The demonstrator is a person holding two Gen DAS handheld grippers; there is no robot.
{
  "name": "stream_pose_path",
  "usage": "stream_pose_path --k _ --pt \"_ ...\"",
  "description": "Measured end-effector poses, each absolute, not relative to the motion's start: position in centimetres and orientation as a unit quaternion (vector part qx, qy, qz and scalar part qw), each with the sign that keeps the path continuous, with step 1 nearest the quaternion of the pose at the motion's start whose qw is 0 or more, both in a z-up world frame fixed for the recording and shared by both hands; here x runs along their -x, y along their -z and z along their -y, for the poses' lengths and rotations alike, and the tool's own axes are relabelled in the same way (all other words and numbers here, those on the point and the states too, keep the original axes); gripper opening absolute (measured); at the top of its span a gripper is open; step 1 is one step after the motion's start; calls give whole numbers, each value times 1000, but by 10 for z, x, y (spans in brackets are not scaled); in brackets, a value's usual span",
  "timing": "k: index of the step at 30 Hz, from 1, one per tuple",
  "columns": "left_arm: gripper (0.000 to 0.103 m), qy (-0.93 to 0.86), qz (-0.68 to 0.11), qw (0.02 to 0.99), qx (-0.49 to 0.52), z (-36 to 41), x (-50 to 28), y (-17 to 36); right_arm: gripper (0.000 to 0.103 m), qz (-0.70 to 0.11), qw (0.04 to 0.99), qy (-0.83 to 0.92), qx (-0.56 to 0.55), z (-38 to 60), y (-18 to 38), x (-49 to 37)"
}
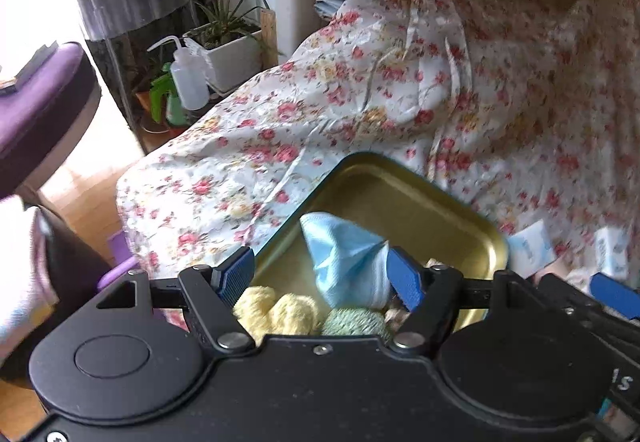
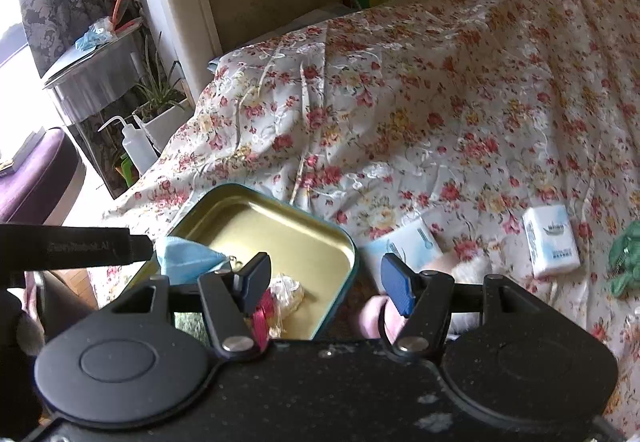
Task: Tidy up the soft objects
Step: 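Move right gripper to the green plush toy while left gripper moves toward white tissue pack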
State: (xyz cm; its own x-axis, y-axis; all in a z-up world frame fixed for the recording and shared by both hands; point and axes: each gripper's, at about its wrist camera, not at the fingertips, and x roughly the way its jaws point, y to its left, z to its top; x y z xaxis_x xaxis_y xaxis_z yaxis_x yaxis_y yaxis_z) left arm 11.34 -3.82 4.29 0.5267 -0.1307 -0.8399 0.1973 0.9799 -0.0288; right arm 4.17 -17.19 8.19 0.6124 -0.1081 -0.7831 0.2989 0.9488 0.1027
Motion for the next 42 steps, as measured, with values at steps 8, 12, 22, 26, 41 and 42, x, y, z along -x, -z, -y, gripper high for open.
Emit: stream_pose_path --k 8,12,22,26,41,42 --pt "69 138 -484 862 -52 49 -91 -46 61 -444 879 125 -125 180 -76 -6" --pt "68 159 -492 853 -68 59 -82 -42 61 -449 871 137 -142 189 -74 20" --pt "68 215 -508 829 -97 87 -52 -35 63 -422 868 202 -166 222 -79 102" --pt "69 246 -517 812 -111 104 -38 -30 64 -408 861 239 -186 243 -78 131" --pt "69 348 -511 769 -160 173 14 -21 65 -379 825 325 -263 316 -69 181" --pt "69 354 -511 766 -162 176 16 -20 65 -378 824 328 -266 319 -69 182"
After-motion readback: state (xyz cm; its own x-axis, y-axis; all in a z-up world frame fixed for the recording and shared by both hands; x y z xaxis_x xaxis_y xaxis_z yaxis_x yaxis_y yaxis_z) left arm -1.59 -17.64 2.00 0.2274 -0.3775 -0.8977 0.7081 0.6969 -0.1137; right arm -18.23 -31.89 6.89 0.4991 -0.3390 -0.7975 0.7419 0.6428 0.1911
